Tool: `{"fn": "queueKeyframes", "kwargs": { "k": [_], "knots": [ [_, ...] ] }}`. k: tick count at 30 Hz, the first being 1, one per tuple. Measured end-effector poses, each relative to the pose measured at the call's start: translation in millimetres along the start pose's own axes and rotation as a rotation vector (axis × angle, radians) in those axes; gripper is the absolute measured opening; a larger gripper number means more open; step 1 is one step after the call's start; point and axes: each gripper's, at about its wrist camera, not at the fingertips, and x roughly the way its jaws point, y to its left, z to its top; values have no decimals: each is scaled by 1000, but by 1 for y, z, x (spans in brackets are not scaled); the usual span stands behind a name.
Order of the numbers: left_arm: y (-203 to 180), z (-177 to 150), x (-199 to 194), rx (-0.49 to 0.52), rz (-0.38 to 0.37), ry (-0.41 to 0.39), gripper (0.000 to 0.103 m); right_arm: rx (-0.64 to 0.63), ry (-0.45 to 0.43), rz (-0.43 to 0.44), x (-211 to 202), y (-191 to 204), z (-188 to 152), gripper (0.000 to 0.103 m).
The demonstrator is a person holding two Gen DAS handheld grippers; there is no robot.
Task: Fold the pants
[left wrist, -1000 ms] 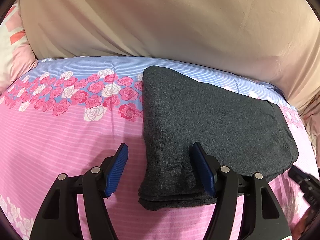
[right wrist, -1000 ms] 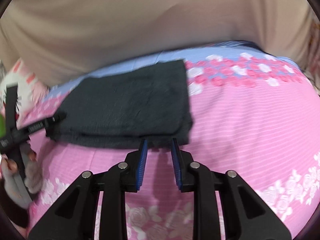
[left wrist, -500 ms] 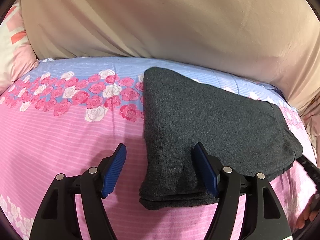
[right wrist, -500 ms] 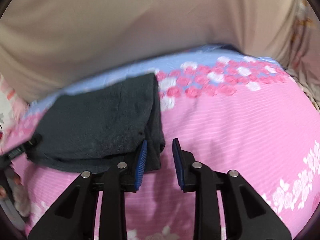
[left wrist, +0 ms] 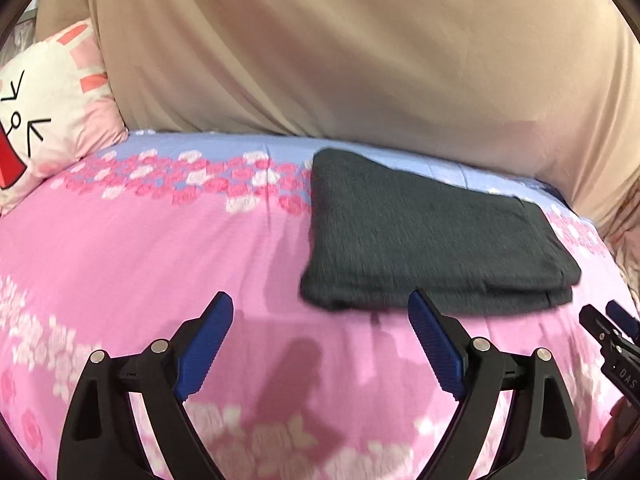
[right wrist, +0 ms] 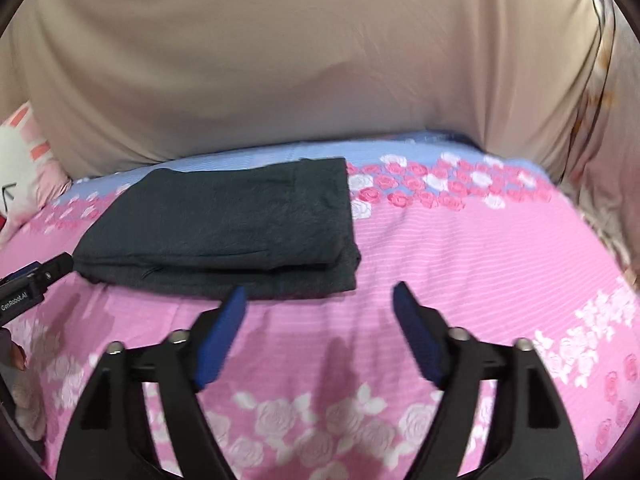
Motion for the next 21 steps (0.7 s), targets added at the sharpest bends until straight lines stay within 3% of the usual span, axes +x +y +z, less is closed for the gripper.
{"fn": "queueKeyframes", "kwargs": {
  "k": [4, 13, 21],
  "knots": [
    [-4, -12, -13, 0, 16, -19, 87, 19, -10, -18, -15, -4, -10, 97],
    [-10, -26, -26, 15, 31, -22, 87, 186, 91, 23, -22, -29, -32, 98],
    [-12, -29, -32, 25, 30, -18, 87, 106, 93, 8, -27, -12, -35, 98]
  ]
}}
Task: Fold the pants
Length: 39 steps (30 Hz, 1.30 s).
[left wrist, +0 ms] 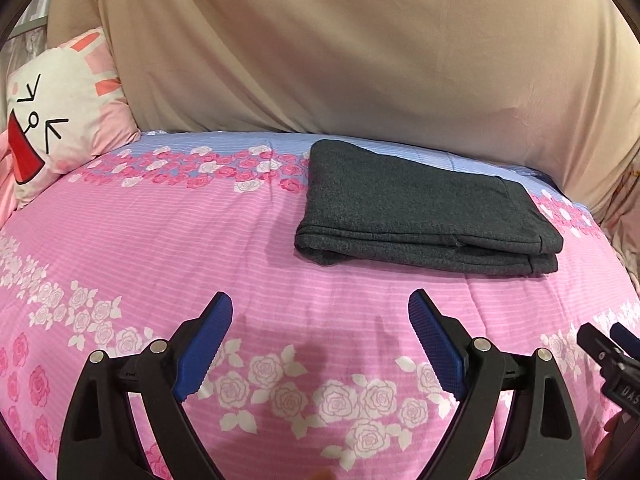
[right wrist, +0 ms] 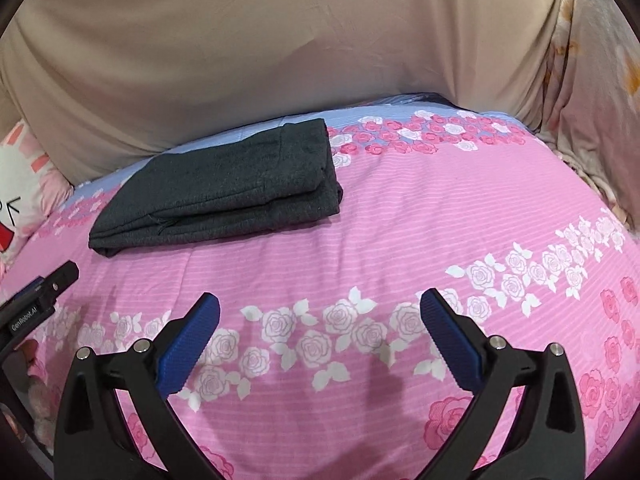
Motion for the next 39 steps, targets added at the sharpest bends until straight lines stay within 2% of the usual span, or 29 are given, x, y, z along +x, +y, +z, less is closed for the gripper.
{"fn": "queueKeyframes", "kwargs": {
  "k": [11, 39],
  "knots": [
    [-11, -2, -1, 63, 10, 1, 87, -28, -33, 1, -7, 5, 0, 98],
    [-11, -3, 0, 66, 11, 3, 87, -25, -25, 2, -5, 5, 1, 98]
  ]
}}
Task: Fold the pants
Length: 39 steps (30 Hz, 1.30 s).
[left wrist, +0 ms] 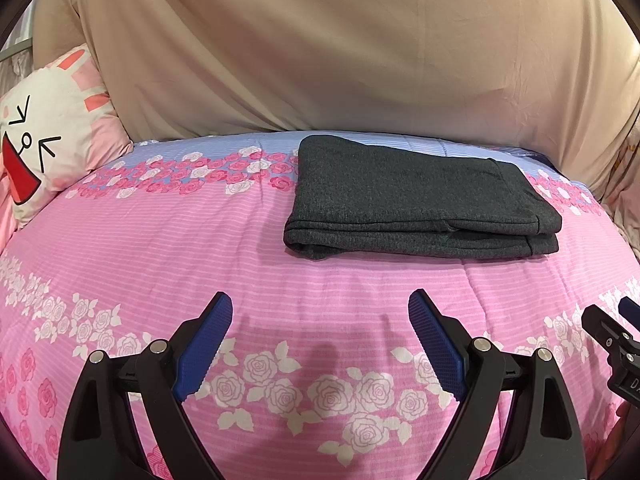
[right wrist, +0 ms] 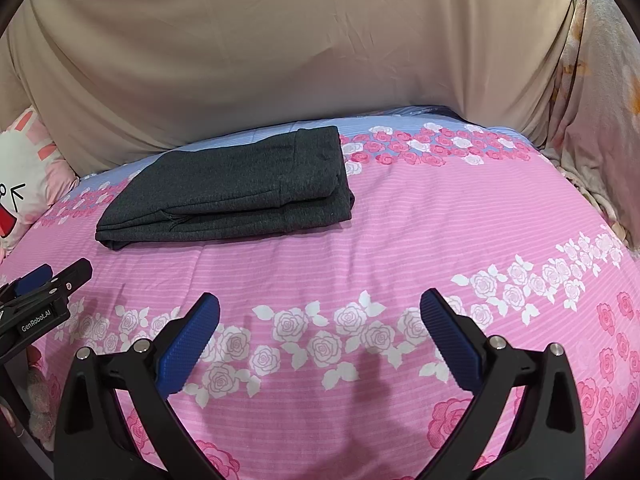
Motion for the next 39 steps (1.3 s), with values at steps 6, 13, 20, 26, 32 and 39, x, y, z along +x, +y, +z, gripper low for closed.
{"fn": "queueKeyframes", "kwargs": {
  "k": [6, 13, 20, 26, 32, 39],
  "knots": [
    [0, 0, 0, 1, -1, 0, 87, -1, 2, 2, 1, -1, 0, 98],
    [1, 0, 0, 2, -1, 0, 87, 0, 2, 2, 0, -1, -1, 98],
    [1, 0, 0, 2, -2, -1, 87, -1, 3, 4, 0, -1, -1, 98],
    [1, 0, 0, 1, -1, -1, 87, -1, 4, 4, 1, -1, 0, 98],
    [1, 0, -1, 7, 7, -7, 87, -2, 4, 5, 1, -2, 0, 98],
    [0, 0, -3, 8, 9, -3, 87, -1, 3, 4, 1, -1, -1, 98]
  ]
}}
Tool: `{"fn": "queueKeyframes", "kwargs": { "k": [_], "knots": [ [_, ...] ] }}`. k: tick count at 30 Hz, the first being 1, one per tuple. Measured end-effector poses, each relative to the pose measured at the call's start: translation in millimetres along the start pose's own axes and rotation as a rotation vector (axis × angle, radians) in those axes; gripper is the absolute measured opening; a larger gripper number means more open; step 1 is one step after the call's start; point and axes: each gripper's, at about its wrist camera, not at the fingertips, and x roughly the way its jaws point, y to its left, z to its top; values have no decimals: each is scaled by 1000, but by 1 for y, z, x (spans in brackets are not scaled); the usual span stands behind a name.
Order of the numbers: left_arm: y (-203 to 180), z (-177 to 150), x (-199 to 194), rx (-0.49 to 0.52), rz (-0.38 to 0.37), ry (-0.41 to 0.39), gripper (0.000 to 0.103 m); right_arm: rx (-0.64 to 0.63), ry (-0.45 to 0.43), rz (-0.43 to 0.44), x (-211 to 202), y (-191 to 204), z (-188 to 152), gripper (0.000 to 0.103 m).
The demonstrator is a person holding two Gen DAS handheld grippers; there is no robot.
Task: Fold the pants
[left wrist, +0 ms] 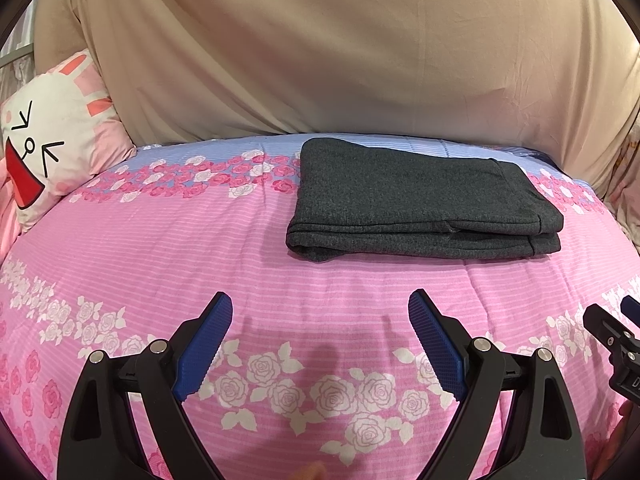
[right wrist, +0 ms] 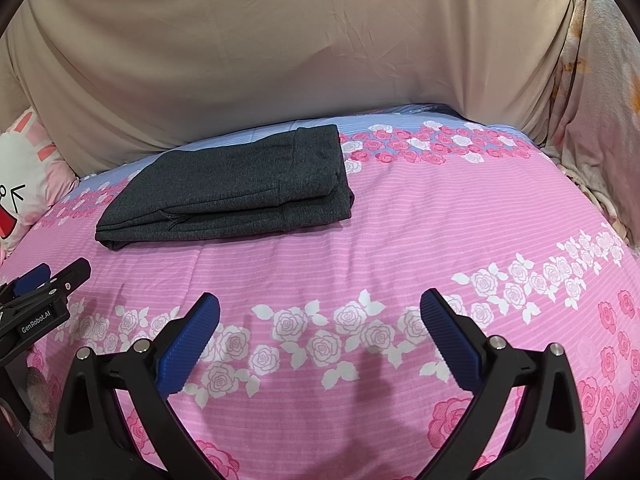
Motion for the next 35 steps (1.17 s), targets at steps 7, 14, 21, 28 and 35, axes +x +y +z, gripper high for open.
{"fn": "queueKeyframes", "kwargs": {
  "k": [7, 14, 21, 28, 35],
  "knots": [
    [2, 0, 3, -8, -29, 39, 87, 2, 1, -2, 0, 1, 0, 98],
    [2, 0, 4, -7, -41, 41, 87, 2, 1, -1, 0, 0, 0, 98],
    [2, -2, 0, -8, -3, 8, 87, 1, 1, 0, 0, 0, 0, 98],
    [3, -1, 1, -4, 12, 7, 86, 1, 1, -1, 0, 1, 0, 98],
    [-1, -3, 1, 21, 7, 10, 86, 1, 1, 0, 1, 0, 0, 98]
  ]
}}
